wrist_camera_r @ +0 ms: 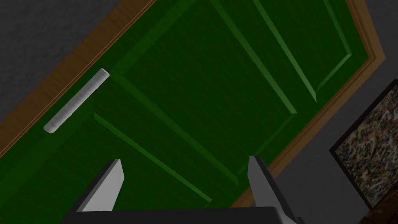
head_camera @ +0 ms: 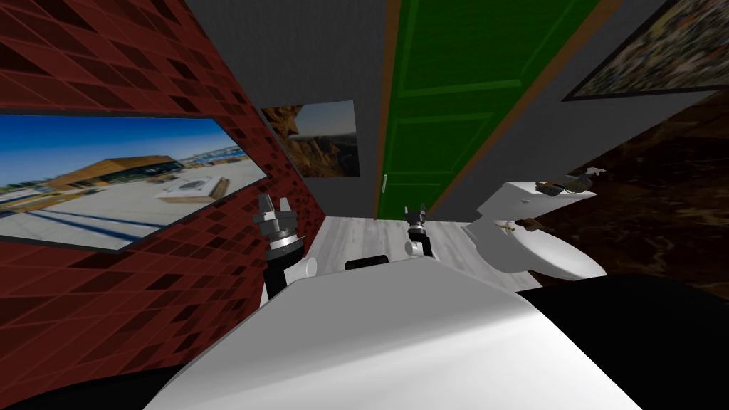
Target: Pull the door open
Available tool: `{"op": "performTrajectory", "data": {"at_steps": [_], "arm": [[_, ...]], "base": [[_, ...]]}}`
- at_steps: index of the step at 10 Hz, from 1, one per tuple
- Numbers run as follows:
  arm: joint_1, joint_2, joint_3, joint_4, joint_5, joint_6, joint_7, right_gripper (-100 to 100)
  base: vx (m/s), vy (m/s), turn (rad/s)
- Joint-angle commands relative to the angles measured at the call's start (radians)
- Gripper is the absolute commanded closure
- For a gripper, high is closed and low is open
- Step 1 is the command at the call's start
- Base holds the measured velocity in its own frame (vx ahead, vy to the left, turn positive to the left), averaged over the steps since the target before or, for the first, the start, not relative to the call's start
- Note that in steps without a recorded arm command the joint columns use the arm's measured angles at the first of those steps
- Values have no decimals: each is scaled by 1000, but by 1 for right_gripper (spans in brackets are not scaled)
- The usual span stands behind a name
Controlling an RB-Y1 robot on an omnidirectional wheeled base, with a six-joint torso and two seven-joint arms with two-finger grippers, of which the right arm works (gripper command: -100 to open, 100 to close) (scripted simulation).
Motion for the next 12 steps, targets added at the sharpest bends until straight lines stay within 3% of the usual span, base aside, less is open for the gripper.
{"op": "performTrajectory", "data": {"at_steps": [1,12], "arm": [[-11,-1,2,37,-15,-14,-38,-100],[-83,-5,9,264,-114,-86,-269,-100]], "base": [[92,-29,96],[98,-24,96]]}}
